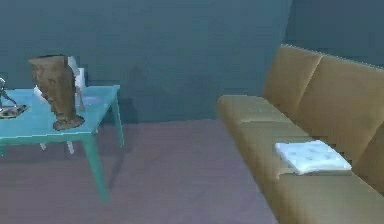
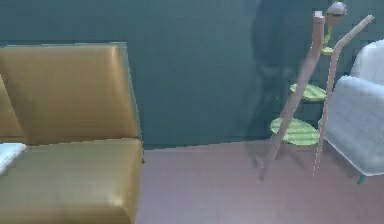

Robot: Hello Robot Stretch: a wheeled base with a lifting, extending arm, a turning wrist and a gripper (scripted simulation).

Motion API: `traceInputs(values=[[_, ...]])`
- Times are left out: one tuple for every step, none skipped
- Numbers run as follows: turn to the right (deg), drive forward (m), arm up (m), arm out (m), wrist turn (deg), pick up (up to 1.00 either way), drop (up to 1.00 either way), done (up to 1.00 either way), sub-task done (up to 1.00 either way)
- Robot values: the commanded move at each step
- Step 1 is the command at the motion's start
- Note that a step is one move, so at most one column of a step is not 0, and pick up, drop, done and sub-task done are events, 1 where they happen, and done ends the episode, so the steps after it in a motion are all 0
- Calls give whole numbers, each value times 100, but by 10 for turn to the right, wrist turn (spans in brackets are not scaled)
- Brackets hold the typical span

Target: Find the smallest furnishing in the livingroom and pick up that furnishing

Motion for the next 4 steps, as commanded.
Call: traceInputs(values=[[0, 70, 0, 0, 0, 0, 0, 0, 0], [-90, 0, 0, 0, 0, 0, 0, 0, 0], [0, 100, 0, 0, 0, 0, 0, 0, 0], [-60, 0, 0, 0, 0, 0, 0, 0, 0]])
